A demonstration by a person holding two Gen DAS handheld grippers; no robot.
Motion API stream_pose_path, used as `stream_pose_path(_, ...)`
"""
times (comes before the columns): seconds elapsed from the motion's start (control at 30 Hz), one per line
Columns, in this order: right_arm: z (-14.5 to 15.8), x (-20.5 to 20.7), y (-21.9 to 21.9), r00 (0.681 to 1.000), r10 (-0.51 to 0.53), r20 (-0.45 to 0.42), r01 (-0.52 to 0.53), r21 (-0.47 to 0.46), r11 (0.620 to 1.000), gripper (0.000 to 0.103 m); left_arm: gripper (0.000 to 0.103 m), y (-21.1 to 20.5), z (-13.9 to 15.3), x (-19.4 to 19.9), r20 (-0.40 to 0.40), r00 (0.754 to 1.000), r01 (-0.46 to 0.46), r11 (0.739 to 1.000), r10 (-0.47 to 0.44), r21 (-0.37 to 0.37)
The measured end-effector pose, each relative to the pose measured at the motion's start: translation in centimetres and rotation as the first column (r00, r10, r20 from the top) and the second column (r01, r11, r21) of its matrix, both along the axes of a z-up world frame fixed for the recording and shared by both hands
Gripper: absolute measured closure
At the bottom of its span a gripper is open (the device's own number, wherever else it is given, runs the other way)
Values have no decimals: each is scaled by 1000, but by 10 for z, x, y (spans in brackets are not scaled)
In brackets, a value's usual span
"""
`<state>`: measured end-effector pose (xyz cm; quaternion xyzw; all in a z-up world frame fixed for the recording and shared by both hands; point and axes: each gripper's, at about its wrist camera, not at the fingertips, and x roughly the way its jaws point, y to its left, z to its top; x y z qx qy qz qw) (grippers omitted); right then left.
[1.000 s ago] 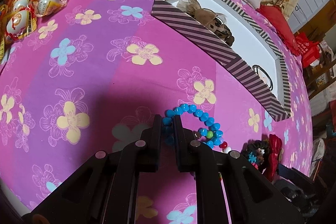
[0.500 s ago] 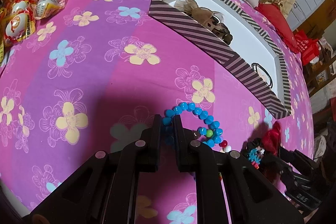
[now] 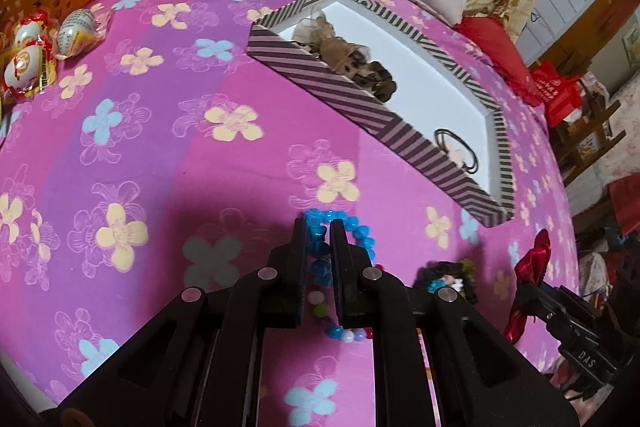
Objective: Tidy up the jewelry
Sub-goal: 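Carry blue bracelet in left tool while right tool carries red bow to tray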
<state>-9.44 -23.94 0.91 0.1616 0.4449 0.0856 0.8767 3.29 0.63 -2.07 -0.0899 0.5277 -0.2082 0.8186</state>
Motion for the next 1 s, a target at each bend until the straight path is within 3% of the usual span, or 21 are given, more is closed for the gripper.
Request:
stream_pose_path(0.3,-1,-4,1,1000,4,-2,-3,24,1000,80,94,15,-9,10,-58,997,-49,998,46,-40)
stream_pose_path(0.6,-1,-2,3,1000,15,-4,-15,32,999,80,91,16,-2,8,-25,998,-63,997,62,-32)
stream_pose_path(0.7,-3,-1,5,1000,20,-11,-20,38,999,80,75,17,-9,11,-42,997,-66,998,66,-11)
stream_pose_path(0.87,-5,1,9,999,28,-17,-28,46,999,80,66,4,-12,8,-19,1000,-19,998,20,64)
stream_pose_path(1.0,-2,0,10,999,32,-10,-32,47,998,80,66,-7,-22,7,-5,1000,-17,985,19,173)
